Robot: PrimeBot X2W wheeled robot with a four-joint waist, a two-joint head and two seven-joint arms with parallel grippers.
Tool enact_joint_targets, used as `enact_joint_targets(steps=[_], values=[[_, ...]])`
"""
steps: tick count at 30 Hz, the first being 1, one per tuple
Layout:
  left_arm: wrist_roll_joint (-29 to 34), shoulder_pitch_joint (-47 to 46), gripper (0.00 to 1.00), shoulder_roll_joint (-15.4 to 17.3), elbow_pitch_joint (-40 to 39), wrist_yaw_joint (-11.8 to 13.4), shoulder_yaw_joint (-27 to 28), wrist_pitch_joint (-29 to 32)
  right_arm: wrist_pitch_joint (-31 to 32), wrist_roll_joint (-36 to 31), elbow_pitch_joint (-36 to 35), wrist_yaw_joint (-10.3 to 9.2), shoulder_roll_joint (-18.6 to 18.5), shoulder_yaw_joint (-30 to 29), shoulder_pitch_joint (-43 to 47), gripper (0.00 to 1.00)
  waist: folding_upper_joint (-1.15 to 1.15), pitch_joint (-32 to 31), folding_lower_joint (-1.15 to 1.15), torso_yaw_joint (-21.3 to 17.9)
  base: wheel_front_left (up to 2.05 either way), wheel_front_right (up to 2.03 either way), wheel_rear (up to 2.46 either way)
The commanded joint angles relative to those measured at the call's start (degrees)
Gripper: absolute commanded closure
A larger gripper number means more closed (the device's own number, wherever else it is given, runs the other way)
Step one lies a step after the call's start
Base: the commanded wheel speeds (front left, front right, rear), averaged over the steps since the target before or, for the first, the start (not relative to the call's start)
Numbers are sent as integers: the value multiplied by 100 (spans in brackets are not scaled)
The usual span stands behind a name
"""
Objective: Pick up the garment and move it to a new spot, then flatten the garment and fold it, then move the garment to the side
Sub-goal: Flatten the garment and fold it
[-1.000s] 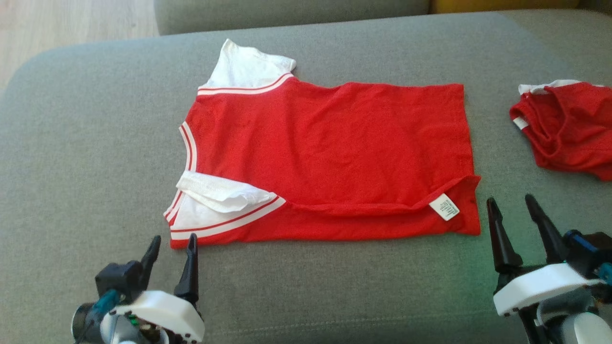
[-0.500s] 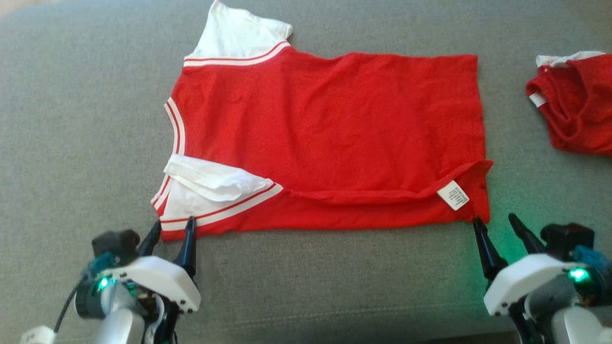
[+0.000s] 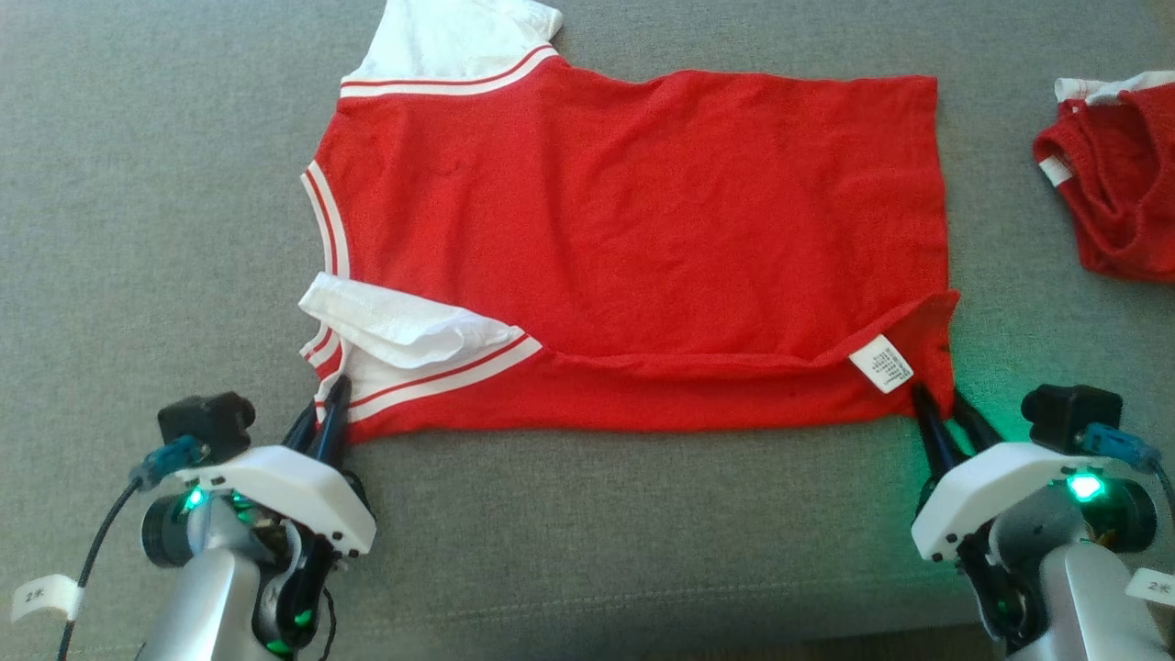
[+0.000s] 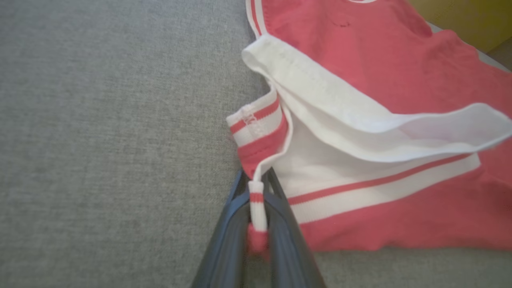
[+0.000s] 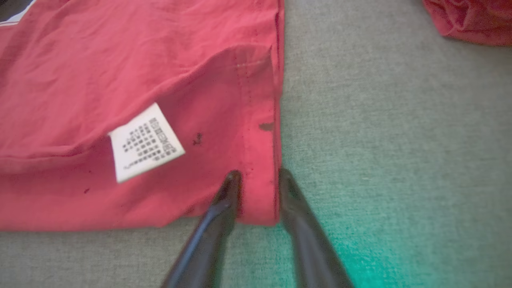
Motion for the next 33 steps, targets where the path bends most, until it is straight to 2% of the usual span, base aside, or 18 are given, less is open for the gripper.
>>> enact_joint_targets(steps=[1,7,14,23,29,30,31,33], values=[[-13,-72,100,50,-56,2,87,49,19,39,-48,19,28,163,-101,100,0,-1,0,6,0,0,0],[1,81,100,65,-380,88,119,-119,-15,159,-59,19,-22,143,-65,100,0,-79,0,54,0,0,0],[2,574,100,55,-1049,243,114,-184,165,249,-465,19,-167,-13,317,100,0,-318,0,143,0,0,0],[-43,1447,100,52,-1767,518,71,46,633,269,-1053,19,-259,-360,1042,100,0,-637,0,292,0,0,0],[-60,1774,100,-1,-1921,619,-38,170,808,271,-1170,19,-313,-430,1202,99,0,-688,0,338,0,0,0],[-1,1759,65,-1,-1903,664,-43,129,812,276,-1184,19,-311,-429,1209,53,0,-689,0,346,0,0,0],[73,1739,0,12,-1860,696,-71,110,813,278,-1197,19,-306,-423,1215,0,0,-692,0,349,0,0,0],[86,1682,0,-38,-1797,704,-94,20,734,274,-1265,19,-289,-412,1217,0,0,-714,0,342,0,0,0]])
